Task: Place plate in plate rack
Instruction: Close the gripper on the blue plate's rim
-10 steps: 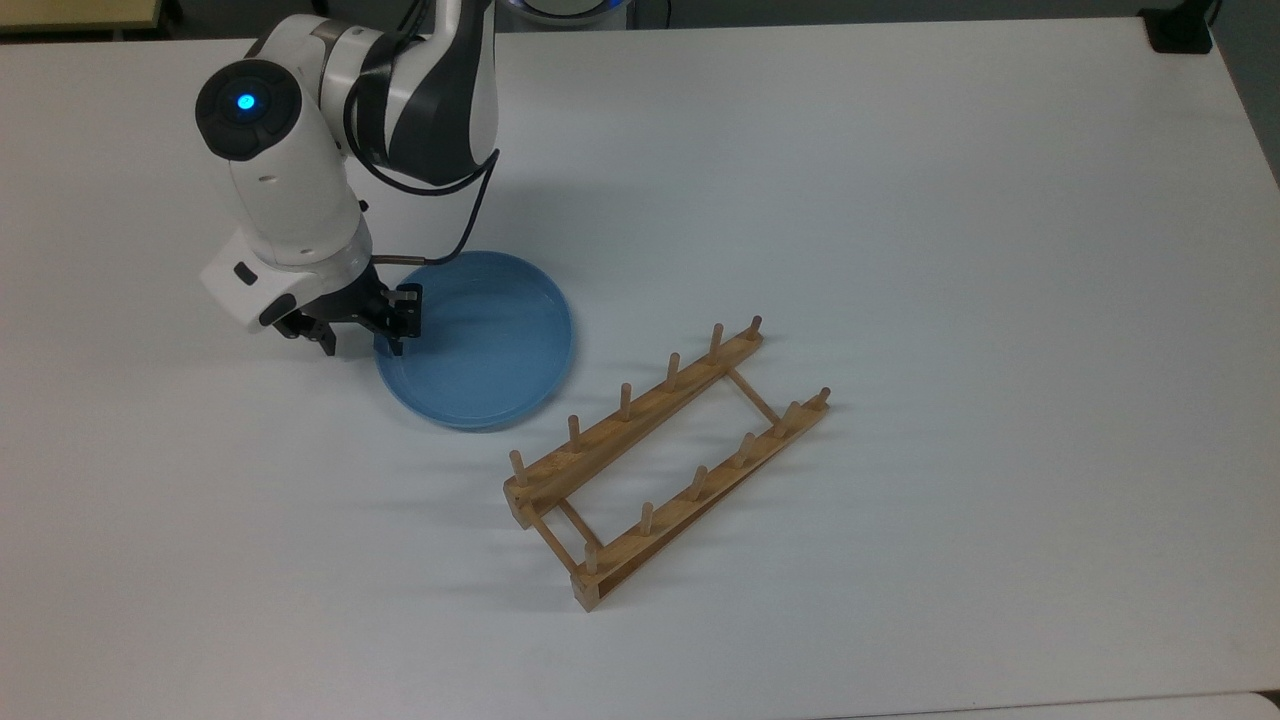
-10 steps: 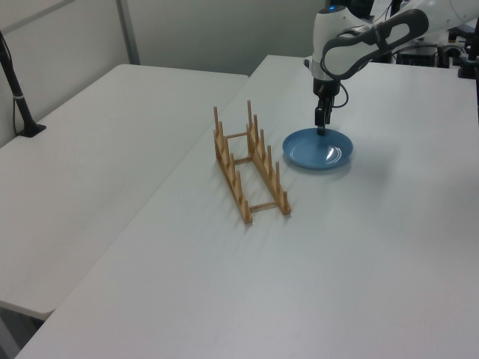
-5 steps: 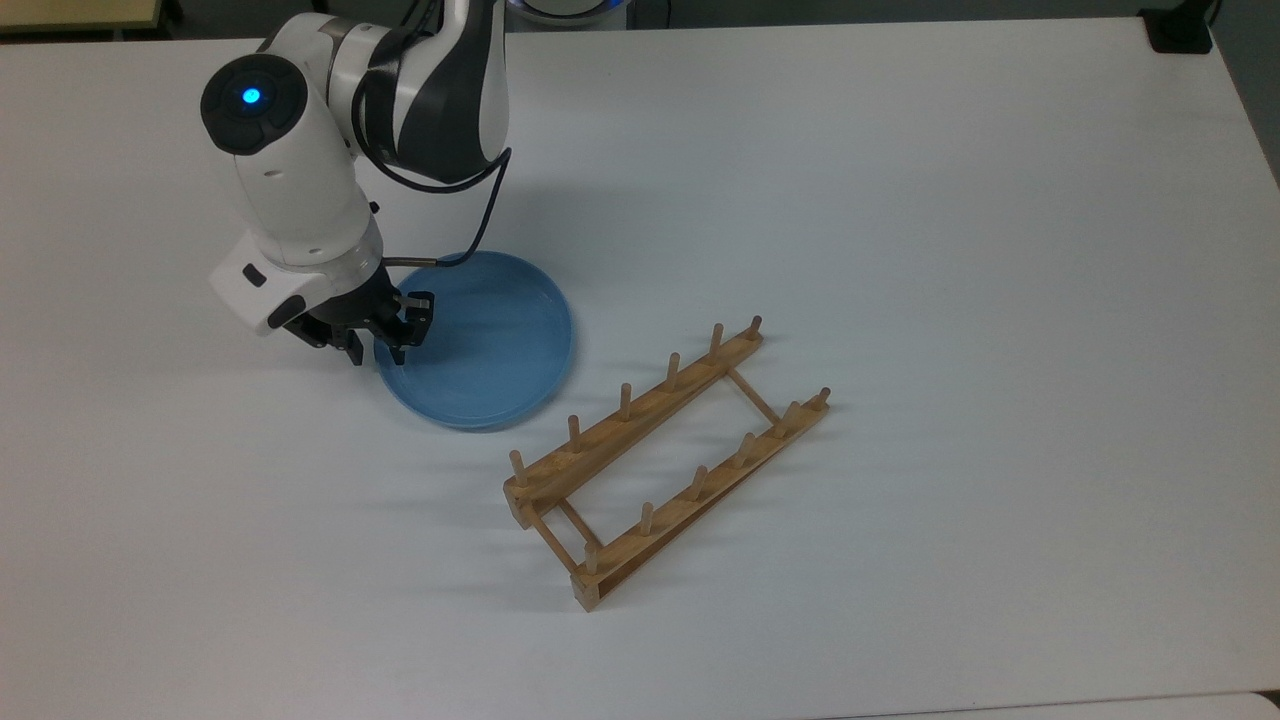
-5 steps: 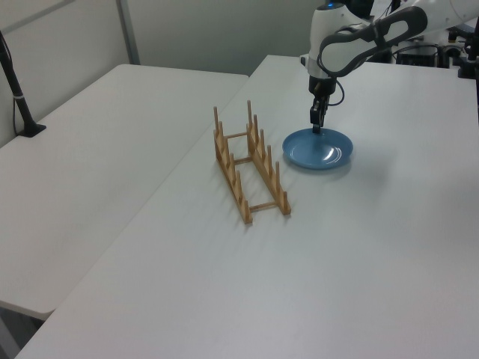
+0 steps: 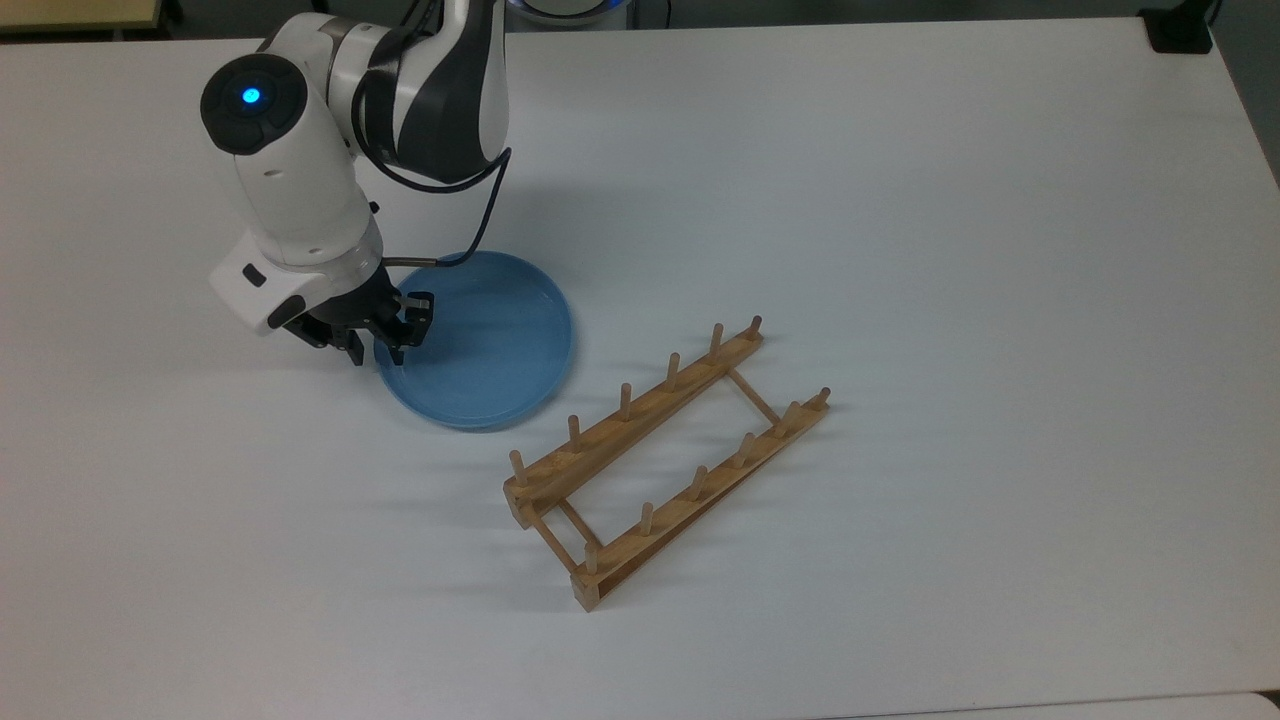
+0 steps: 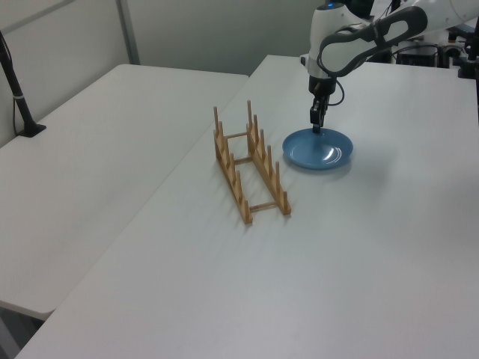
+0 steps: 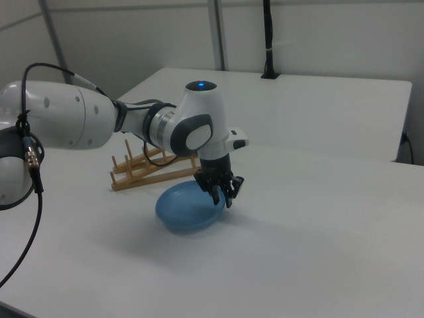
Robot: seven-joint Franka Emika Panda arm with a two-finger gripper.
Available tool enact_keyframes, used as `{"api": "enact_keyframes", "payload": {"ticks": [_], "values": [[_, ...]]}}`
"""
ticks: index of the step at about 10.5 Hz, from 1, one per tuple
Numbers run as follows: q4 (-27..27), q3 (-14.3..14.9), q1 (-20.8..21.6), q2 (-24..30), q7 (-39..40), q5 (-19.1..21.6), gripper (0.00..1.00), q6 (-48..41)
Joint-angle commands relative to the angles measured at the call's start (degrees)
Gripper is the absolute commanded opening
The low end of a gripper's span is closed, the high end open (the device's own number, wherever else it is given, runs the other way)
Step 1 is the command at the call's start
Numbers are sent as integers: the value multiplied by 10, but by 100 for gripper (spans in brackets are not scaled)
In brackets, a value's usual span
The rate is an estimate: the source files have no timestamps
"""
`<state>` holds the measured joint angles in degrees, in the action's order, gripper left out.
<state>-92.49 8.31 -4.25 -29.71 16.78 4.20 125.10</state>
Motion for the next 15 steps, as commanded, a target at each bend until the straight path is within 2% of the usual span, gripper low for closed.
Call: {"api": "enact_keyframes", "payload": {"ticks": [1,2,6,11,15], "values": [[-5,0,1,1,9,9,38,5],[-5,0,1,-2,9,9,38,6],[-5,0,1,-4,10,9,25,8],[-5,-1,1,-3,10,8,1,8],[-3,-1,1,0,22,8,0,6]]}}
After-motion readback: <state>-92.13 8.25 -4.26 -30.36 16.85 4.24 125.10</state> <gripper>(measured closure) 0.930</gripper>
